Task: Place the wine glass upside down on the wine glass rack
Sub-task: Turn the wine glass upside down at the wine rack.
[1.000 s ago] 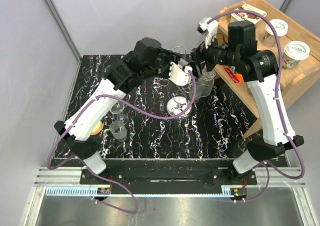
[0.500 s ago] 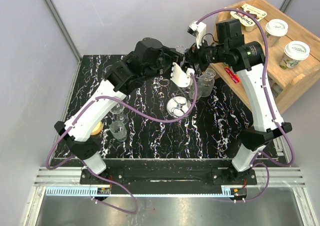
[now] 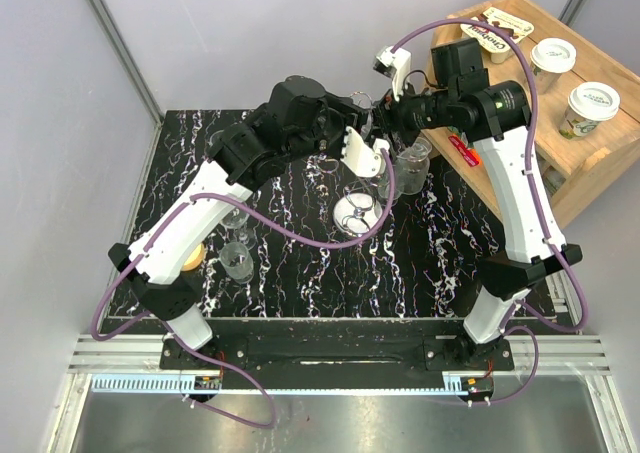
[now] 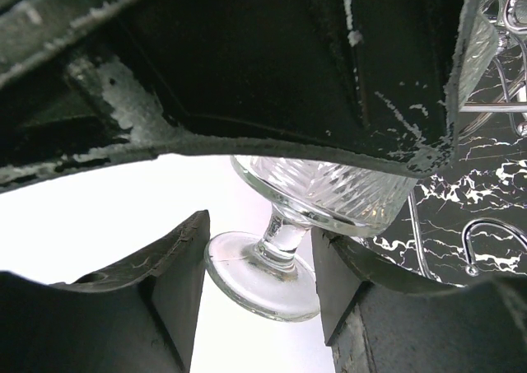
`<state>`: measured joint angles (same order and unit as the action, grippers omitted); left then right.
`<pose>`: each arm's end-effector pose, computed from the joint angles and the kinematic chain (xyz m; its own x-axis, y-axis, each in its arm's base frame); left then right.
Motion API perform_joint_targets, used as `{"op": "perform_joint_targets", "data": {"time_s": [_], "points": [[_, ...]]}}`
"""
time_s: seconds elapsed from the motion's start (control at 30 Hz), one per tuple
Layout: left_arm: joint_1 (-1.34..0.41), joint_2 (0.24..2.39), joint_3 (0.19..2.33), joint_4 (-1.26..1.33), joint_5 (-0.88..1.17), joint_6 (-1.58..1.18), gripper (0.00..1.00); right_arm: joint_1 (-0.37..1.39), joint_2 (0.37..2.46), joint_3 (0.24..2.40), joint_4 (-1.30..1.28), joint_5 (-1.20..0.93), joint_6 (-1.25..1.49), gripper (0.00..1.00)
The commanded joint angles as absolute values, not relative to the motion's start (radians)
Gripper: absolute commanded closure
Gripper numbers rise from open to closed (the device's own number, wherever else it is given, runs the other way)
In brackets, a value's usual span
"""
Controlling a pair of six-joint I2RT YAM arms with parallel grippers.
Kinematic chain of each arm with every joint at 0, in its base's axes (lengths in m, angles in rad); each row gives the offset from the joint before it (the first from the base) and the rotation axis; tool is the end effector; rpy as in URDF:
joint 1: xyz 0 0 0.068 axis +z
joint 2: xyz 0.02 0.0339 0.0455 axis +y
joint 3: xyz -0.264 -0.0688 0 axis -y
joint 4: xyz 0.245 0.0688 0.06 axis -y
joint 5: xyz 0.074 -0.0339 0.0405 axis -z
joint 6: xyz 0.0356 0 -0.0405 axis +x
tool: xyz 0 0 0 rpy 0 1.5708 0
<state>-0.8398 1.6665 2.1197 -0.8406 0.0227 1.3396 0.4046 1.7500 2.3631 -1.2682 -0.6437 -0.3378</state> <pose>0.2268 -0.2542 0.4961 0.6804 0.6989 -0.2205 0.4193 -0.1244 0.8993 0.2804 0.1433 0.5009 -0.2791 -0.4079 -0.8693 -0.8955 0.4375 0.0822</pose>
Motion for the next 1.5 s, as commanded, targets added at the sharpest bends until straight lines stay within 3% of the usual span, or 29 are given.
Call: {"op": "perform_joint_targets", "data": {"time_s": [0.0, 0.57, 1.13, 1.23, 1.47], "points": [[-0.845, 1.62, 2.194, -0.746, 0.023, 1.362, 1.0, 0.399, 1.767, 2.395, -1.292, -0.684, -0.334, 0.26], [-0.853, 1.643, 2.214, -0.73, 0.005, 1.381, 1.0, 0.399, 1.779, 2.393, -1.31, -0.71, -0.341, 0.16], [-0.873, 1.64, 2.198, -0.755, 0.005, 1.388, 1.0, 0.399, 1.784, 2.405, -1.307, -0.715, -0.327, 0.18], [-0.874, 1.641, 2.195, -0.756, 0.005, 1.39, 1.0, 0.399, 1.787, 2.404, -1.308, -0.721, -0.324, 0.21], [-0.876, 1.641, 2.181, -0.767, -0.028, 1.388, 1.0, 0.399, 1.789, 2.404, -1.318, -0.724, -0.33, 0.38]]}}
